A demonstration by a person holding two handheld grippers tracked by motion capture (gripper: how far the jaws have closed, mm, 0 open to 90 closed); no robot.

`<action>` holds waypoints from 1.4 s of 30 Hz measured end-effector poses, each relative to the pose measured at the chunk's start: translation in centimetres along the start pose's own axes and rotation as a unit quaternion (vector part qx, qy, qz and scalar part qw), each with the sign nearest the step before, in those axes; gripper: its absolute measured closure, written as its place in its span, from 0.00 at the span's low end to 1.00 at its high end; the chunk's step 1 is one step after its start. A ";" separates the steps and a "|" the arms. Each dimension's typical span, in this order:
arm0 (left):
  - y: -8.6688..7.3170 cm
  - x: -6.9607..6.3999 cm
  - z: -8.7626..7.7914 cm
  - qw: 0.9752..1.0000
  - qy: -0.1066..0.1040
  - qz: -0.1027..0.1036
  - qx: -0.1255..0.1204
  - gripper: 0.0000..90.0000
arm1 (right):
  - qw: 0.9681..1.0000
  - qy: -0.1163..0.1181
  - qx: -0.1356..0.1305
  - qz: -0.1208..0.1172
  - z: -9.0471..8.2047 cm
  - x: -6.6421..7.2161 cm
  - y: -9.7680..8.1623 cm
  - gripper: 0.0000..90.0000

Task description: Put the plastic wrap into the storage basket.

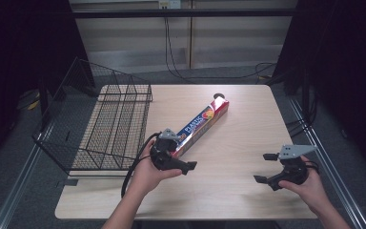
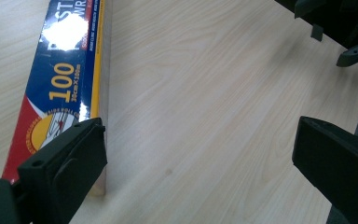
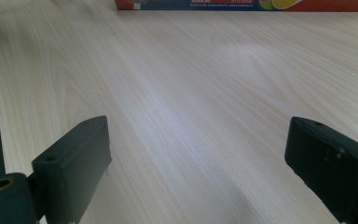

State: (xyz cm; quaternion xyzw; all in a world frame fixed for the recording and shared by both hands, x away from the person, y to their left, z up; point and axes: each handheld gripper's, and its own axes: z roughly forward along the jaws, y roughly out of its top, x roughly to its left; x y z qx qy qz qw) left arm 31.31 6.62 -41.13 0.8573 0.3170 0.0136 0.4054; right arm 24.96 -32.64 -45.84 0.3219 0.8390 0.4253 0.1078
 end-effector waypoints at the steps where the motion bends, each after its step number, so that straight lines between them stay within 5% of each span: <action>1: 0.6 0.2 0.3 1.000 -0.004 -0.003 0.008 0.04 | 1.000 -0.002 0.000 -0.001 0.0 -0.1 0.0 0.07; 42: 7.3 4.7 5.8 0.997 0.041 -0.019 0.054 0.07 | 1.000 0.011 0.000 -0.005 0.5 -0.1 0.1 0.07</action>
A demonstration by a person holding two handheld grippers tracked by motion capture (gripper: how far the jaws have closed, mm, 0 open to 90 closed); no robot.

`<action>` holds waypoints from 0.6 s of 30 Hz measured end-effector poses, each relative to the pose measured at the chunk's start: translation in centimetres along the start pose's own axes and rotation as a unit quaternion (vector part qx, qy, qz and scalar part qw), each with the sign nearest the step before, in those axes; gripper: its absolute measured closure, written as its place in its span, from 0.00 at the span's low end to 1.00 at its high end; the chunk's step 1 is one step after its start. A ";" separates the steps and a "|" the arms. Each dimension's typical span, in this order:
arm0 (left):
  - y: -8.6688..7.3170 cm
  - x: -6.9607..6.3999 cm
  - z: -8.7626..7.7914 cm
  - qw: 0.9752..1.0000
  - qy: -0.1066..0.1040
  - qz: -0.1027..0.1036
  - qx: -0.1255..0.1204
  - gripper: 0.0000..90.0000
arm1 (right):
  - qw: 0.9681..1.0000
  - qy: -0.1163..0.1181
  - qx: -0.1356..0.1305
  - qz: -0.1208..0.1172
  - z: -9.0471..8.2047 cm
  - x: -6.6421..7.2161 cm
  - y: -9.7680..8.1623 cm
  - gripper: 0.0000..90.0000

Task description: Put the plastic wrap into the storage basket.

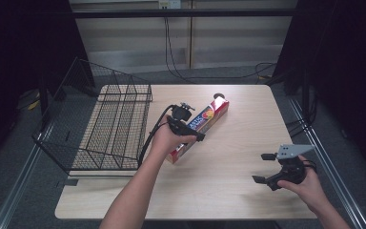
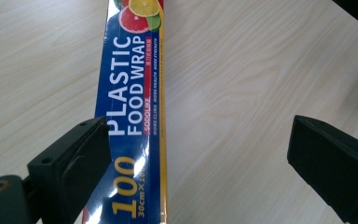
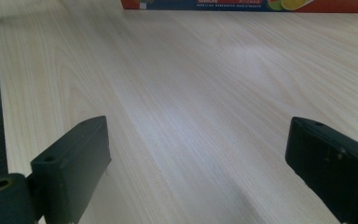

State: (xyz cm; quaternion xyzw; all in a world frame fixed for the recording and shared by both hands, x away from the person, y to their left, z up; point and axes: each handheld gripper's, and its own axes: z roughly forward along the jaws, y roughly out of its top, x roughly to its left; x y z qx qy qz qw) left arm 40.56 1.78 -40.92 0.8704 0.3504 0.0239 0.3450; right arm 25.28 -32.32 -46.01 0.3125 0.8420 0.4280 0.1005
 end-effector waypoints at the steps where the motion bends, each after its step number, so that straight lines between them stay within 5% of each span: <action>1: 0.2 0.1 0.4 1.000 0.000 -0.001 0.003 0.07 | 1.000 0.000 0.000 -0.001 0.0 0.0 0.0 0.07; 18: 1.6 1.5 2.8 1.000 0.001 -0.016 0.013 0.07 | 1.000 0.005 -0.001 -0.001 0.2 0.0 0.1 0.06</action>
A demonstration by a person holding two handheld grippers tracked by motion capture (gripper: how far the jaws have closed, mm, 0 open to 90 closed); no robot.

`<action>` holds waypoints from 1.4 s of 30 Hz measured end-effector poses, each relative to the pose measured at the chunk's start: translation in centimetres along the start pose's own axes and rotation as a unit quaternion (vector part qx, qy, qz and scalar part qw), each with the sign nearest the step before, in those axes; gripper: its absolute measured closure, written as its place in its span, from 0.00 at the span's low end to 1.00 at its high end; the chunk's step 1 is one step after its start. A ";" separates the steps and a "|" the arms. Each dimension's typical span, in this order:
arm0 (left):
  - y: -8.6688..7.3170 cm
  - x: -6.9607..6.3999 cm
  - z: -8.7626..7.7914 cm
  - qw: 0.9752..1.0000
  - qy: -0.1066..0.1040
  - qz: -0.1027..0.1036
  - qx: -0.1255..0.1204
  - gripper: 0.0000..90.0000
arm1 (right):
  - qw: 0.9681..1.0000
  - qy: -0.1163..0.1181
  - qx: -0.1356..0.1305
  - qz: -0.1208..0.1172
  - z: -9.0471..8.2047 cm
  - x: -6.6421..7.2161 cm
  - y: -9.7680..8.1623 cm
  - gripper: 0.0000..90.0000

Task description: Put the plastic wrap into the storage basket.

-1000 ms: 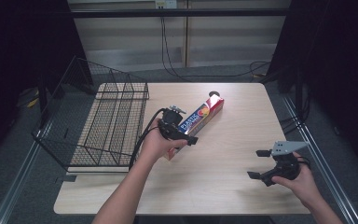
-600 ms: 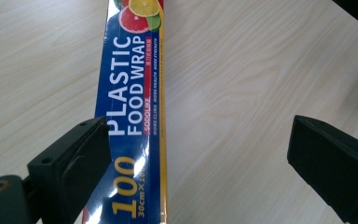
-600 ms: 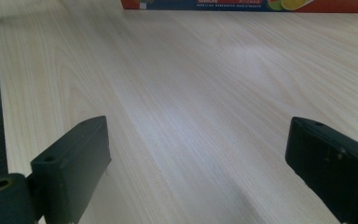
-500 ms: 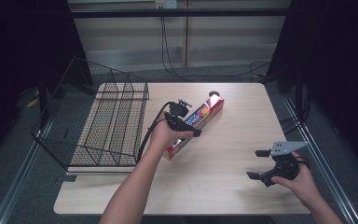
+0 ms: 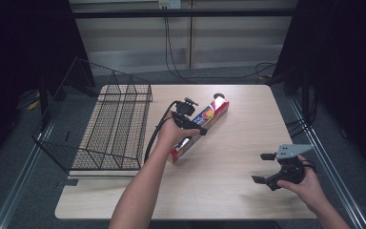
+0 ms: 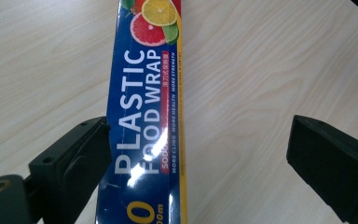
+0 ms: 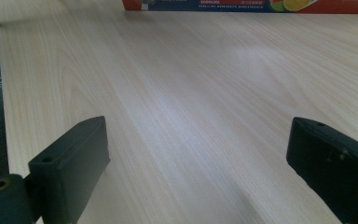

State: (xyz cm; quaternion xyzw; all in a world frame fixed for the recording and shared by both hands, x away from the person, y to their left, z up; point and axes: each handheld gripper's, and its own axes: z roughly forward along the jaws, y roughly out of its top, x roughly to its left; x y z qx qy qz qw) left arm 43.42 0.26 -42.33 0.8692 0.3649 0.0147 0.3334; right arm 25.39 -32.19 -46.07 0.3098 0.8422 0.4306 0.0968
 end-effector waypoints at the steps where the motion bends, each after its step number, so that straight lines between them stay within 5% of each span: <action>1: 0.1 0.1 0.1 1.000 0.003 0.006 0.008 0.07 | 1.000 0.000 0.001 0.000 0.0 0.0 0.0 0.06; 20: 1.1 0.9 2.6 1.000 0.011 -0.017 0.021 0.13 | 1.000 0.002 -0.002 -0.005 0.0 -0.1 0.0 0.06; 28: 1.3 1.0 3.0 1.000 0.016 0.013 0.005 0.26 | 1.000 0.003 -0.007 -0.002 -0.1 -0.2 0.1 0.06; 42: 1.8 1.2 3.3 1.000 0.013 0.010 0.003 0.28 | 1.000 0.009 -0.010 -0.001 -0.1 -0.3 0.1 0.06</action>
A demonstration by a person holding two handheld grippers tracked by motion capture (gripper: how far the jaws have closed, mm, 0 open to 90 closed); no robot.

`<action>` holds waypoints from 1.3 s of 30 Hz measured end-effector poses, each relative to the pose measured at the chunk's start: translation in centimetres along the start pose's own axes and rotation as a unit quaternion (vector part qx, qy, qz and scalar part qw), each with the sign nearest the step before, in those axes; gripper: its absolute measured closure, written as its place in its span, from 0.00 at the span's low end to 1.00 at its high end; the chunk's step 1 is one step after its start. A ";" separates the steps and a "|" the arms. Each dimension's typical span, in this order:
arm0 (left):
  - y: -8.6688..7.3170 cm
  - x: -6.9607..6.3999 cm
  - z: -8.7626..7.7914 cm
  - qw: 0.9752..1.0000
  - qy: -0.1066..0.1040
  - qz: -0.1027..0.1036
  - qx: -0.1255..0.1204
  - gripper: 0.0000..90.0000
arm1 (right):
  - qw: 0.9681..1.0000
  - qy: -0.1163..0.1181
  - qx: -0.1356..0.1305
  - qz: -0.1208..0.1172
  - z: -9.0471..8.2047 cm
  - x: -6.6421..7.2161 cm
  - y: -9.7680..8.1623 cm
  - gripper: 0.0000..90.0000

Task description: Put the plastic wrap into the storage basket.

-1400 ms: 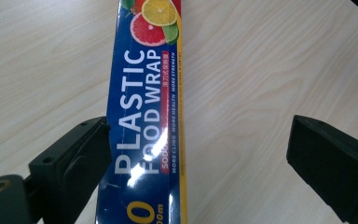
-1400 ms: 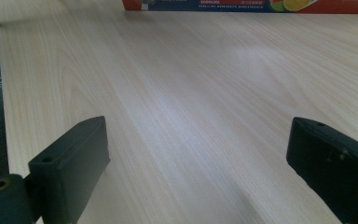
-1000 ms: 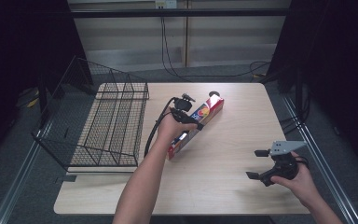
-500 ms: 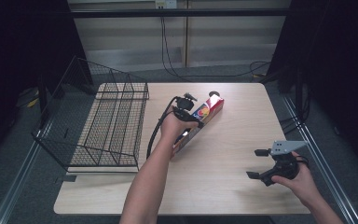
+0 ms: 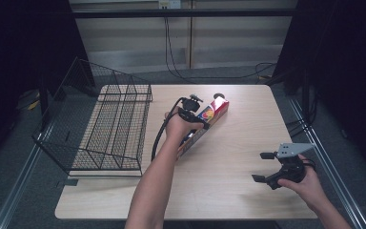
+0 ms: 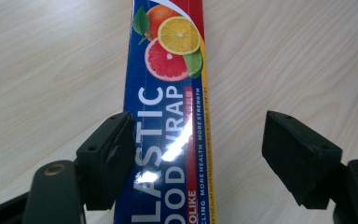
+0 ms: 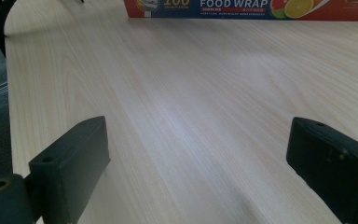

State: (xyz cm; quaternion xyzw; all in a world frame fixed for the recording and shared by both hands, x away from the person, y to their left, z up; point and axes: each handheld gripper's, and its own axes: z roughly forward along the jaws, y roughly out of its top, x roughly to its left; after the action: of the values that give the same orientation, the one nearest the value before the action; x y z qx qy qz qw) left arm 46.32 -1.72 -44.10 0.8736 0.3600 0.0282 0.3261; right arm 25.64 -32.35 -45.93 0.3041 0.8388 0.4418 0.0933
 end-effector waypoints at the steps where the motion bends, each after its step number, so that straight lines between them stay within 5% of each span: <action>1: 0.0 0.0 0.0 1.000 0.001 -0.002 -0.001 0.28 | 1.000 -0.001 0.000 0.000 0.0 0.0 0.0 0.06; 16: 0.5 0.3 0.5 1.000 0.013 0.001 -0.004 0.28 | 1.000 -0.001 0.001 -0.003 0.1 0.1 0.0 0.06; 21: 0.0 1.0 1.4 0.999 0.015 0.000 0.042 0.26 | 1.000 -0.001 0.002 -0.005 0.1 0.0 0.0 0.06; 22: -0.1 0.8 1.8 0.999 0.015 -0.015 0.043 0.26 | 1.000 -0.001 0.002 -0.005 0.1 0.0 0.0 0.06; 23: -0.2 0.9 2.0 0.998 0.016 0.004 0.057 0.27 | 1.000 0.000 0.001 -0.005 0.0 0.0 0.0 0.06; 28: -0.3 1.2 2.5 0.998 0.025 0.001 0.059 0.43 | 1.000 0.001 0.002 -0.004 0.1 -0.1 -0.1 0.06; 32: -0.3 1.2 2.3 0.998 0.026 0.003 0.061 0.46 | 1.000 0.003 0.002 -0.006 0.1 -0.1 -0.1 0.06; 36: -0.2 0.8 2.2 0.997 0.028 -0.006 0.078 0.48 | 1.000 0.001 0.001 -0.006 0.1 -0.1 -0.1 0.06; 38: -0.1 0.7 2.0 0.995 0.025 -0.023 0.090 0.49 | 1.000 0.003 0.002 -0.007 0.1 -0.1 -0.1 0.06; 39: -0.1 0.6 1.7 0.995 0.014 -0.049 0.090 0.49 | 1.000 0.002 0.002 -0.007 0.1 -0.1 -0.1 0.06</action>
State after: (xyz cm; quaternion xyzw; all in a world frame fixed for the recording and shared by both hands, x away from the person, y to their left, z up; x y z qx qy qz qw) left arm 47.19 -2.22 -45.64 0.8802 0.4081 -0.0083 0.2420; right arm 25.70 -32.32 -46.06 0.2975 0.8421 0.4399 0.0942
